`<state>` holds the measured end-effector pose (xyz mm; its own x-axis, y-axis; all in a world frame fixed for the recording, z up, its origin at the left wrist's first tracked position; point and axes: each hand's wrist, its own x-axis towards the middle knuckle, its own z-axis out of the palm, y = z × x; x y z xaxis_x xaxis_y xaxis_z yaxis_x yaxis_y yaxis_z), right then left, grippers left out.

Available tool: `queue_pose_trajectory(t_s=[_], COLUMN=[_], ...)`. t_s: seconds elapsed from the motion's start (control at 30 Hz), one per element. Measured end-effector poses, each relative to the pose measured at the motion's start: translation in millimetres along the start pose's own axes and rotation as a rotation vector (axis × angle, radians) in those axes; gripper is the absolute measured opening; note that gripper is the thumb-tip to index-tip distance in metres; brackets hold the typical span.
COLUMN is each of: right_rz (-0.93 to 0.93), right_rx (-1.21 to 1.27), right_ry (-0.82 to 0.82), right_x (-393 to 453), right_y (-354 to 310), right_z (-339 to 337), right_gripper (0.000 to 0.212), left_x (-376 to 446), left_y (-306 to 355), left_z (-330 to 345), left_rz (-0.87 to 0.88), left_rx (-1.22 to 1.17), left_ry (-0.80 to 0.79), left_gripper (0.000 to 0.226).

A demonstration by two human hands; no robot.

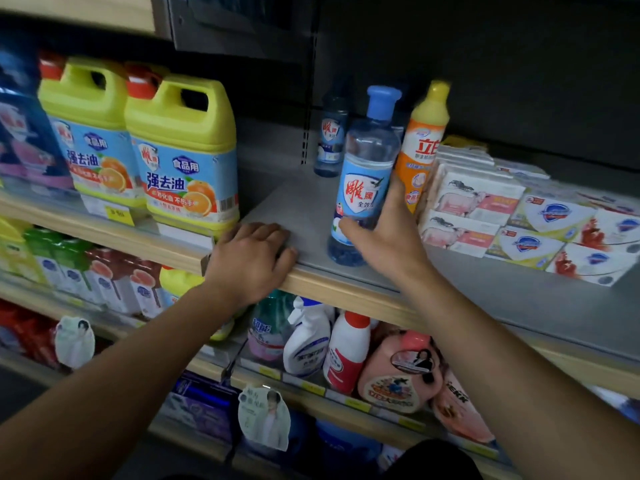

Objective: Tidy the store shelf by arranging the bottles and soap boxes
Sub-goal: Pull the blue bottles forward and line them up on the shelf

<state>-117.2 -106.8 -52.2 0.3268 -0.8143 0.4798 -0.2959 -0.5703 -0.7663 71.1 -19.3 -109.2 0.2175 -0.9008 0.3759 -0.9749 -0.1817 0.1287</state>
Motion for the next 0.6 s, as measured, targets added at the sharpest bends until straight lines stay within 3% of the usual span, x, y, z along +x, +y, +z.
queue_pose_trajectory(t_s=[0.2,0.43,0.6], right_rz=[0.056,0.135,0.173], right_rx=[-0.138,-0.181,-0.162], right_ry=[0.041,0.061,0.069], right_x=[21,93,138], right_y=[14,33,54], right_z=[28,76,95], right_gripper=[0.060,0.049,0.048], left_x=[8,39,46], left_y=[-6,-28,-29], left_z=[-7,-8,-3], left_rz=[0.067,0.193,0.137], left_rx=[-0.035,-0.106,-0.259], left_ry=[-0.015,-0.181,-0.108], left_gripper=[0.072,0.066,0.073])
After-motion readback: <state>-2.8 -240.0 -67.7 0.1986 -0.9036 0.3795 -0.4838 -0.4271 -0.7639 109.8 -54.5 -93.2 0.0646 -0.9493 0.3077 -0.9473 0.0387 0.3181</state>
